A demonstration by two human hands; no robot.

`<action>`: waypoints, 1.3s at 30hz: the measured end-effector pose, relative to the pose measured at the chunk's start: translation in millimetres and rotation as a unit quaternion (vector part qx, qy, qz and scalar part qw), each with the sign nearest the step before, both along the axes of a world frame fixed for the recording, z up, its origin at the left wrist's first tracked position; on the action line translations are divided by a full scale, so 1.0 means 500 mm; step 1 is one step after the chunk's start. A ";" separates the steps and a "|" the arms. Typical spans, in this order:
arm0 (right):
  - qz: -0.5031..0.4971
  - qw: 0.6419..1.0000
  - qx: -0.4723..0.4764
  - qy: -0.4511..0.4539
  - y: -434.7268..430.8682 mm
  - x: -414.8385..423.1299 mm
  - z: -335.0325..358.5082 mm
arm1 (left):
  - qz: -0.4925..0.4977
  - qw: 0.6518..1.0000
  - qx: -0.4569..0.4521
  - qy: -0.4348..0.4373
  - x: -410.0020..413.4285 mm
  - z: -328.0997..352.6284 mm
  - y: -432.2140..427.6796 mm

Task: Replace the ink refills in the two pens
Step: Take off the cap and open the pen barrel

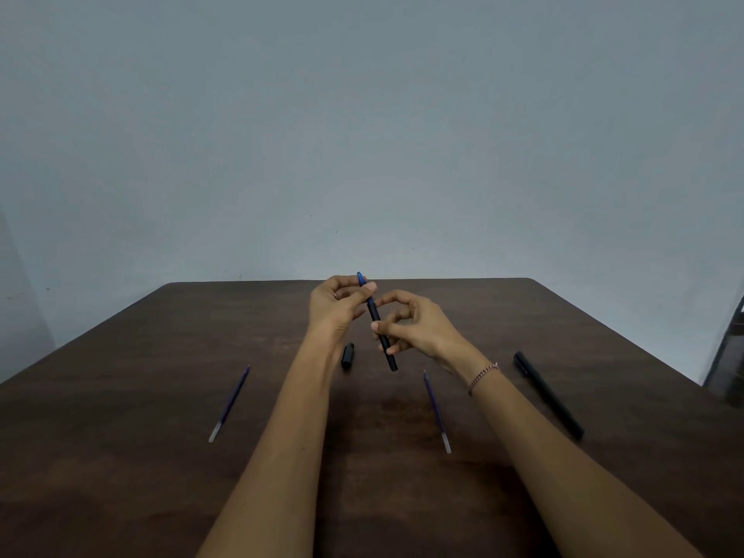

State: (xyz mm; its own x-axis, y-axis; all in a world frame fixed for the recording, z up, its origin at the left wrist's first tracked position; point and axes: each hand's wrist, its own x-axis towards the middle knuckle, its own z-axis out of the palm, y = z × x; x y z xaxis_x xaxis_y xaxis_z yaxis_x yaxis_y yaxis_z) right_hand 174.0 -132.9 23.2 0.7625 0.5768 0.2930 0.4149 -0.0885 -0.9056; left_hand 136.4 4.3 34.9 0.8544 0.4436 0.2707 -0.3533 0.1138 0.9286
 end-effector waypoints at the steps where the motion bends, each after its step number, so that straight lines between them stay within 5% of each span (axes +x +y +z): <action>1: -0.005 1.000 -0.004 -0.004 0.001 0.000 -0.001 | 0.018 1.000 0.005 0.003 0.002 0.000 0.000; 5: -0.014 1.000 -0.016 -0.010 0.007 0.000 -0.005 | 0.041 0.999 0.016 0.022 0.005 -0.001 -0.002; 11: -0.039 0.999 0.020 0.016 -0.003 0.004 0.000 | -0.085 0.994 0.036 0.054 0.000 -0.003 0.000; 20: -0.020 1.000 -0.017 -0.010 0.006 -0.003 -0.003 | 0.002 0.999 0.025 0.044 0.001 -0.004 -0.006; 26: -0.018 1.000 0.000 0.006 0.001 -0.004 0.000 | -0.089 0.992 0.052 0.076 -0.005 -0.003 -0.004; 33: -0.021 0.999 -0.036 -0.035 0.007 -0.004 -0.005 | 0.026 0.999 0.020 0.038 0.002 -0.008 -0.006; 39: -0.016 0.997 -0.051 -0.050 0.011 -0.002 -0.010 | 0.019 0.999 -0.011 0.040 0.001 -0.003 -0.004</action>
